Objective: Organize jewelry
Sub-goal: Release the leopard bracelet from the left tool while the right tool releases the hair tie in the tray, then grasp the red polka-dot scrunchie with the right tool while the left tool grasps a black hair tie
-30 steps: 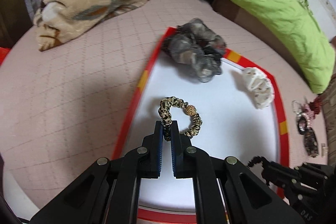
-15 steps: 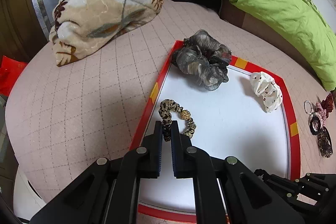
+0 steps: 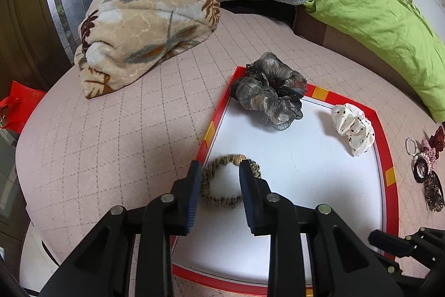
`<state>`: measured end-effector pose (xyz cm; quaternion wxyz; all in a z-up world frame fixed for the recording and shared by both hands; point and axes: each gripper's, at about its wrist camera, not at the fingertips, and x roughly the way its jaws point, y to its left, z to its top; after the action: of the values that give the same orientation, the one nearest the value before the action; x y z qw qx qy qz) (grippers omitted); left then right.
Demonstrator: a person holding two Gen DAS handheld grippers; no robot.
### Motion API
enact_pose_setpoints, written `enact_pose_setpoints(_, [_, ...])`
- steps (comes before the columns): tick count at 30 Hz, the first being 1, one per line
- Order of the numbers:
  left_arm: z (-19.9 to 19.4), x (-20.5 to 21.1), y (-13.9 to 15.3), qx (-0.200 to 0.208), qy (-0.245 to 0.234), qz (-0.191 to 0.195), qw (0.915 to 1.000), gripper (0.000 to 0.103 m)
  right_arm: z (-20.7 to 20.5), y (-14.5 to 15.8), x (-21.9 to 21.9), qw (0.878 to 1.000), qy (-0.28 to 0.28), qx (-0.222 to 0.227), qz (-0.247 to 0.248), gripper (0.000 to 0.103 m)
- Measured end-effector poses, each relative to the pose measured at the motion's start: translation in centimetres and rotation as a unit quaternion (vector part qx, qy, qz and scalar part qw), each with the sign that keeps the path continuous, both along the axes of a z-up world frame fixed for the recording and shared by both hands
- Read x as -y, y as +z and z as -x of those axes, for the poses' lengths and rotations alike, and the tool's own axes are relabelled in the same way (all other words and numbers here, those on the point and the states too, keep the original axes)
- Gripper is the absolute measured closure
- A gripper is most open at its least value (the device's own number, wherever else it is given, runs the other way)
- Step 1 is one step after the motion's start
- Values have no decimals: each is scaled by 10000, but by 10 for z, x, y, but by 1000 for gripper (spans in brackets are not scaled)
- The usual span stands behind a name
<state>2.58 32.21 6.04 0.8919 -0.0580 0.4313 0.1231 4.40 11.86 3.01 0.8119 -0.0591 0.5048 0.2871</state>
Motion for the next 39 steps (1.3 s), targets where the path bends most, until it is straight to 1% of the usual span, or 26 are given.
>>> enact_pose_setpoints(2, [1,1,2,26,23,-11,10000,70,2,3,2,10000,-18,73,-27,71])
enact_pose_setpoints(4, [2,2,4,65,53,-28,10000,66,6,7,4,9999,-23,142,-38,70])
enact_pose_setpoints(8, [6,5,9,154,78,-62,9998,66,16,15,14,9995,-52,303,-62,70])
enact_pose_setpoints(11, [11,13,15,256,58,-79,9996,64,27,19,30,9991,-131,392,-107,70])
enact_pose_setpoints(13, [14,19,19,306,32,-95,9995,62,36,21,50,9985,-272,453,-112,69])
enact_pose_setpoints(17, [18,40,29,347,-155,-128,9992,62,45,21,95,9964,-686,468,-173,69])
enact_pose_setpoints(21, [25,69,40,373,-485,-84,9981,61,52,22,156,9904,-1275,502,-194,69])
enact_pose_setpoints(23, [28,88,44,364,-696,-62,9969,57,54,23,187,9864,-1549,521,-179,69])
enact_pose_setpoints(25, [27,115,47,328,-983,-63,9946,56,57,21,224,9804,-1889,543,-142,69])
enact_pose_setpoints(26, [26,126,48,302,-1102,-52,9934,56,58,21,234,9782,-1999,551,-138,69])
enact_pose_setpoints(28, [22,151,47,204,-1414,-2,9897,56,60,19,269,9706,-2334,562,-162,69])
enact_pose_setpoints(31, [10,199,43,25,-2013,155,9794,56,60,20,308,9606,-2706,597,-210,69])
enact_pose_setpoints(36, [-16,259,30,-49,-2527,267,9672,56,52,19,352,9491,-3060,689,-275,69])
enact_pose_setpoints(39, [-34,288,13,-261,-2737,400,9606,56,38,17,366,9467,-3127,703,-312,69])
